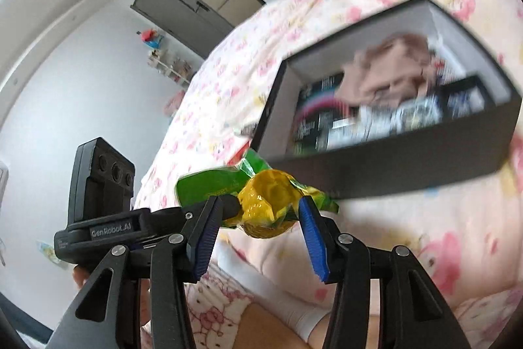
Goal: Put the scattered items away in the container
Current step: 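Carry the candy bag with the right tool over the black box, then lower the candy bag into the black box and open the right tool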
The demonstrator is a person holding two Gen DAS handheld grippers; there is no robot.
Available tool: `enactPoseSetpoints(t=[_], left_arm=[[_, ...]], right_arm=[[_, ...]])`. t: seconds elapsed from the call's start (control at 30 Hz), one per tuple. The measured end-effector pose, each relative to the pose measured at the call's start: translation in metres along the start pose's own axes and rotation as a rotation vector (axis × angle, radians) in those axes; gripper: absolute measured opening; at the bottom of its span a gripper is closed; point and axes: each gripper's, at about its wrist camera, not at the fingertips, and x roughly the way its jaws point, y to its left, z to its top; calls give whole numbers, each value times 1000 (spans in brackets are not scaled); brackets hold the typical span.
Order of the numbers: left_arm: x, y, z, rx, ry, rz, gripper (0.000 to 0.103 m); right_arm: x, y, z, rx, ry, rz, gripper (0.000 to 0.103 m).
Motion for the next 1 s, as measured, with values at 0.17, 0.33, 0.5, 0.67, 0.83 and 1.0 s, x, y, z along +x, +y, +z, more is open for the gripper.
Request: enactPoseSetpoints(t=[0.17, 0.33, 0.5, 0.67, 0.83, 1.0], left_arm=[[-8, -20, 13, 48, -14, 4, 33], [11, -33, 70, 81, -29, 52, 33], [67, -23, 120, 80, 58, 181, 32], [101, -13, 137, 116, 104, 213, 34], [91, -9, 133, 118, 35, 234, 34], [57, -13, 130, 170, -112, 270, 36]], right_arm=[[26, 32, 22, -12, -18, -17, 46], [19, 34, 71, -78, -2, -93, 46], [80, 7, 126, -127, 112, -221, 42], [105, -16, 130, -107, 131, -236, 42], [102, -39, 120, -32, 136, -252, 42], [82, -42, 122, 22, 53, -209, 42]])
